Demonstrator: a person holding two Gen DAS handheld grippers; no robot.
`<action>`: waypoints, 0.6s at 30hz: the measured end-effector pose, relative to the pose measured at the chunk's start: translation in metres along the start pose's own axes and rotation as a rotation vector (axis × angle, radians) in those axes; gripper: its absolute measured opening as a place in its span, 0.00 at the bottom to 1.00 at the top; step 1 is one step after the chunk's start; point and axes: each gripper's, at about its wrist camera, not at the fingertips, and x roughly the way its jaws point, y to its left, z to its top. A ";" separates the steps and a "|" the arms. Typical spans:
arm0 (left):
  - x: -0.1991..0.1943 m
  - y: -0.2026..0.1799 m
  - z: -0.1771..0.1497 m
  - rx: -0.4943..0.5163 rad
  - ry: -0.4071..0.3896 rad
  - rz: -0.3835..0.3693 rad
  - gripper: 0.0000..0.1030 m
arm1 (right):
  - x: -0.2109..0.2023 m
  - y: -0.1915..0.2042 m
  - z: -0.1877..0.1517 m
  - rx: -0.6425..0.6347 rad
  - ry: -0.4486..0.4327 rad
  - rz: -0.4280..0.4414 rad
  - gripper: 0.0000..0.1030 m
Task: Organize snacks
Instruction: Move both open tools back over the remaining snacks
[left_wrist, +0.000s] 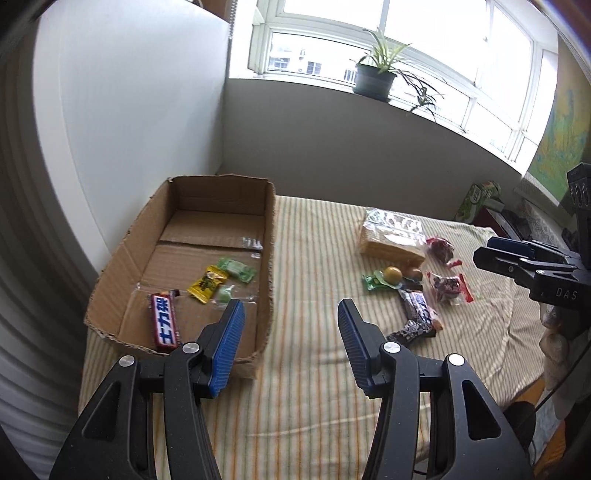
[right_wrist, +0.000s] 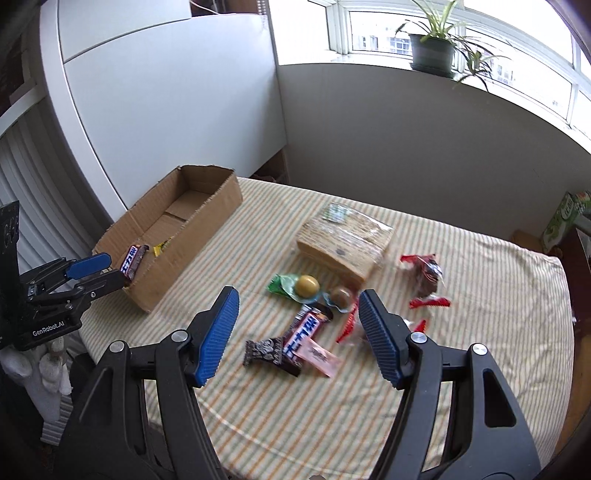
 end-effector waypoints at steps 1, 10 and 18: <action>0.002 -0.008 -0.002 0.016 0.006 -0.008 0.50 | -0.002 -0.008 -0.005 0.013 0.005 -0.004 0.68; 0.024 -0.065 -0.020 0.138 0.087 -0.080 0.50 | 0.004 -0.074 -0.043 0.128 0.058 -0.051 0.68; 0.047 -0.089 -0.031 0.199 0.151 -0.109 0.50 | 0.024 -0.095 -0.050 0.126 0.092 -0.017 0.68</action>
